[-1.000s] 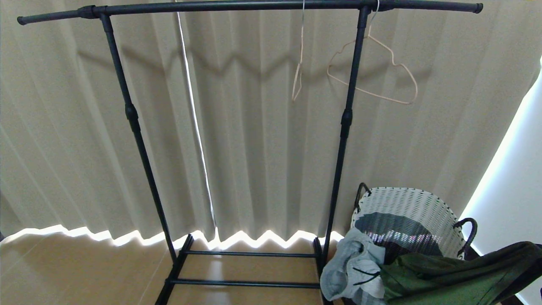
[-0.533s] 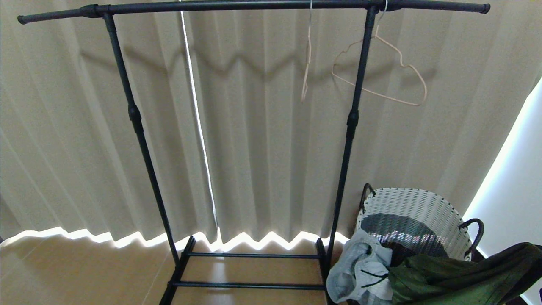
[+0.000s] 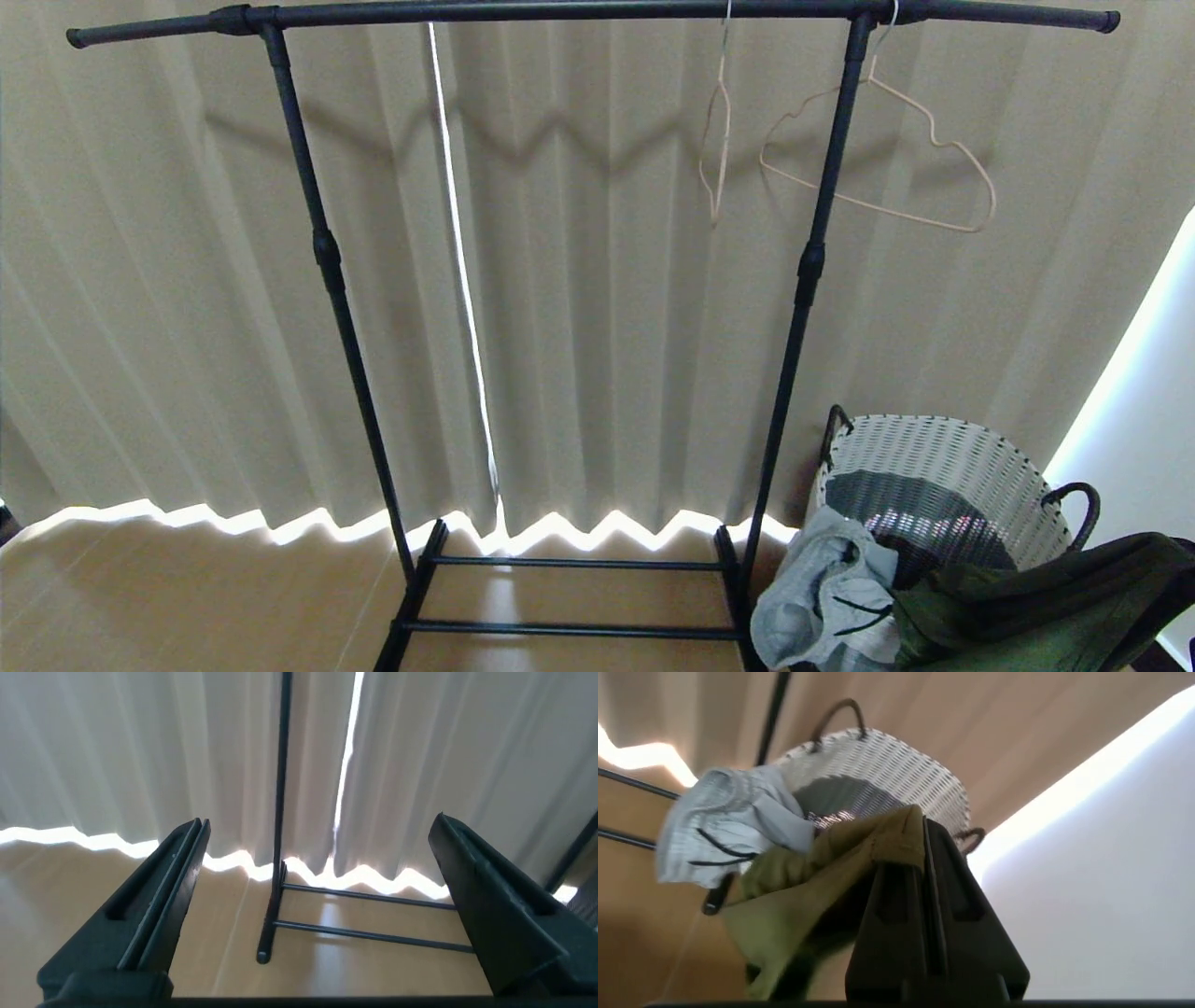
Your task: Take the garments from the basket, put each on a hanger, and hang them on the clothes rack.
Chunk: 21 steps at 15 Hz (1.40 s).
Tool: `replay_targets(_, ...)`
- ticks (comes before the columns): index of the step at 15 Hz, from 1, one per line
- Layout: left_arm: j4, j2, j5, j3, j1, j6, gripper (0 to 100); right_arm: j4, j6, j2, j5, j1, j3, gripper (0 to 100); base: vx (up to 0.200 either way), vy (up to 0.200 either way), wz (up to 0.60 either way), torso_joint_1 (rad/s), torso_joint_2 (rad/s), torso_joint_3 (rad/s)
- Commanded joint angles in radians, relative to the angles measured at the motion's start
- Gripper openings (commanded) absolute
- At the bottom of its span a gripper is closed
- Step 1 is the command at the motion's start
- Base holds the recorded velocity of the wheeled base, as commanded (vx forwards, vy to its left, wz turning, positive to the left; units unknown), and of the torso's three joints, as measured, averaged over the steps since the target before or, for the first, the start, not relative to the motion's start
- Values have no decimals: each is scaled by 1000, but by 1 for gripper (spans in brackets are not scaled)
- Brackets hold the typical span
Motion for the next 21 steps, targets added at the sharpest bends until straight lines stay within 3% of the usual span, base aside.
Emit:
replay_targets(1,1,2,-1,0,0,9,100,-1,0,-6,15,0,-5,0,0,0,0,0,0,0)
replay_targets(3,1,2,-5,0,0,44,100,0,2,-19,101,0,-25,0,0,0,0,0,0,0)
replay_targets(7,-25,-1,-39,0,0,67,100,9,26,1,156,14,-88,0,0,0,0,0,0,0)
replay_targets(9,-80,2,-167,-73,0,67,100,137,157,-9,174,83,-198,0,0,0,0,0,0,0)
replay_targets(11,-42,39,-269,-187,7,86,100,301,220,-37,174,192,-313,0,0,0,0,0,0,0)
replay_targets(12,-37,68,-285,-214,7,92,100,353,232,-45,174,223,-346,0,0,0,0,0,0,0)
replay_targets(14,-37,232,-334,-320,4,112,100,490,270,-49,174,339,-444,0,0,0,0,0,0,0)
replay_targets(16,-40,390,-397,-389,-3,119,100,536,292,-31,174,428,-498,0,0,0,0,0,0,0)
replay_targets(17,-40,390,-397,-389,-3,119,100,536,292,-31,174,428,-498,0,0,0,0,0,0,0)
replay_targets(18,-40,505,-501,-400,-49,124,100,526,331,12,174,510,-522,0,0,0,0,0,0,0)
replay_targets(21,-43,675,-501,-443,-158,127,100,525,391,47,176,602,-574,0,0,0,0,0,0,0)
